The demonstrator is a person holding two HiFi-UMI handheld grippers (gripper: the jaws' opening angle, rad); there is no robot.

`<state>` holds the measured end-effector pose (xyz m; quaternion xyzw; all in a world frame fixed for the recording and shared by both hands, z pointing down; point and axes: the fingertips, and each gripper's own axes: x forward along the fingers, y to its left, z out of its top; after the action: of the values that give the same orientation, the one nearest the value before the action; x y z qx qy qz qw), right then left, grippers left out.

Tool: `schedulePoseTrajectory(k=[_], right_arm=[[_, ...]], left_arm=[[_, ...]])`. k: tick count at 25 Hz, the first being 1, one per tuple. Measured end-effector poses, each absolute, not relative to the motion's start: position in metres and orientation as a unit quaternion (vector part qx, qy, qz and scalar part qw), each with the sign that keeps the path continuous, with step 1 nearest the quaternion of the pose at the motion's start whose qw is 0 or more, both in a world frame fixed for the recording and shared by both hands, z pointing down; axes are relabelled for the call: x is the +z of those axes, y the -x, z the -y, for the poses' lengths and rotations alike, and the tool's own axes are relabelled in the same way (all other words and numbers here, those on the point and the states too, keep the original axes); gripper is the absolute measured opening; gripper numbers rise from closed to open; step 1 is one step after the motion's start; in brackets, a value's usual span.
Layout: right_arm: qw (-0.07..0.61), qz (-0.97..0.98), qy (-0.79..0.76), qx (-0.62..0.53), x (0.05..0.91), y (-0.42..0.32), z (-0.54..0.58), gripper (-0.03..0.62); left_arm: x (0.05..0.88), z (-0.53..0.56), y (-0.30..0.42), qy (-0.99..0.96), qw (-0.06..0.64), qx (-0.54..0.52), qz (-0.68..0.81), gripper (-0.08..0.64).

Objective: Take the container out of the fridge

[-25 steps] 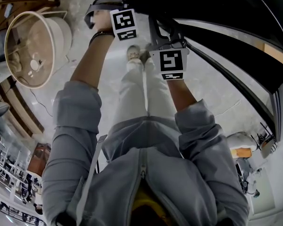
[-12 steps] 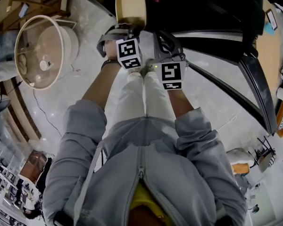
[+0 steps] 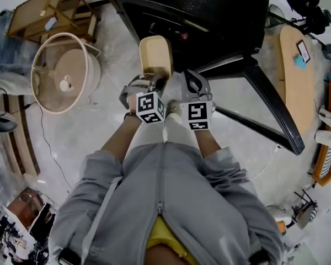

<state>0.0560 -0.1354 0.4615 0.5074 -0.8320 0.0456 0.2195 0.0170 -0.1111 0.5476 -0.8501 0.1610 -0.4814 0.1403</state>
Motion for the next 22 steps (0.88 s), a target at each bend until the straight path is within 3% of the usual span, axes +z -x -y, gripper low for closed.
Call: schedulePoseTrajectory(k=[9, 17, 22], right_arm=[[0.17, 0.839, -0.517, 0.012, 0.376, -0.052, 0.111, 0.0], [0.113, 0.836, -0.536, -0.024, 0.299, -0.056, 0.106, 0.0], [0.079, 0.83, -0.55, -0.049, 0.258, -0.056, 0.104, 0.0]], left_arm=[[0.442, 0.083, -0.01, 0.895, 0.065, -0.341, -0.278, 0.006], [0.342, 0.091, 0.012, 0.926, -0.001, -0.144, -0.349, 0.005], [0.274, 0.1, 0.035, 0.918, -0.007, -0.033, -0.394, 0.005]])
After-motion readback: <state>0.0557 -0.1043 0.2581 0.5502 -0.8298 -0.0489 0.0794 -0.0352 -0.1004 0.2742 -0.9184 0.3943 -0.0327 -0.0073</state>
